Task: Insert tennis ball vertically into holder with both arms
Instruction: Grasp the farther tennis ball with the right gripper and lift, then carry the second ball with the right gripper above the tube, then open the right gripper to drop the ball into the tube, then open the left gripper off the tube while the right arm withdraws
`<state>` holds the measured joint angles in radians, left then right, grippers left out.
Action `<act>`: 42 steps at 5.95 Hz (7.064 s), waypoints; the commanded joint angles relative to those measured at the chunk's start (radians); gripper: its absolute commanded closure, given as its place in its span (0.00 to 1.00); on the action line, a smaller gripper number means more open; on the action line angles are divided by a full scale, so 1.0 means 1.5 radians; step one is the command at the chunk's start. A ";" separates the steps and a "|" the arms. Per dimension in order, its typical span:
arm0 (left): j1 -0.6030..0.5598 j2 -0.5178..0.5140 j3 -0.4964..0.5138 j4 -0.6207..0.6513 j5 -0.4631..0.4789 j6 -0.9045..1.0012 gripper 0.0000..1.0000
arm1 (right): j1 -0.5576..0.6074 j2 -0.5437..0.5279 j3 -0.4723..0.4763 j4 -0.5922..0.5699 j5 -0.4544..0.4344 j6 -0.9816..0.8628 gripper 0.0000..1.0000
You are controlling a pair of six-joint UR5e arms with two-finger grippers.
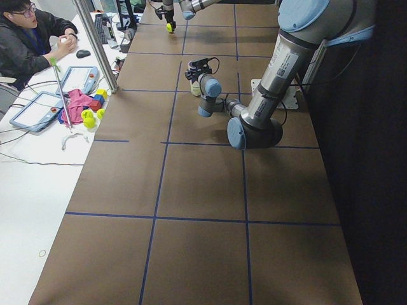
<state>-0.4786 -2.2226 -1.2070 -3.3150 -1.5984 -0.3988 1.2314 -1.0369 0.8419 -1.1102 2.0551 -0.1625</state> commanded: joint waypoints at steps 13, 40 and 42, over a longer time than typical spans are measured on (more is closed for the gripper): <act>0.001 -0.005 0.001 0.001 0.000 0.000 0.16 | -0.336 0.213 0.714 -0.584 -0.037 0.907 1.00; -0.077 0.004 -0.094 0.074 0.020 -0.009 0.01 | -0.038 -0.098 0.678 -0.480 0.096 0.264 0.00; -0.141 0.020 -0.095 0.164 0.018 -0.011 0.01 | 0.067 -0.202 0.677 -0.458 0.145 0.088 0.00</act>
<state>-0.6479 -2.2025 -1.3497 -3.1350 -1.5702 -0.4134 1.2511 -1.2624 1.8590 -1.8119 2.2318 0.1048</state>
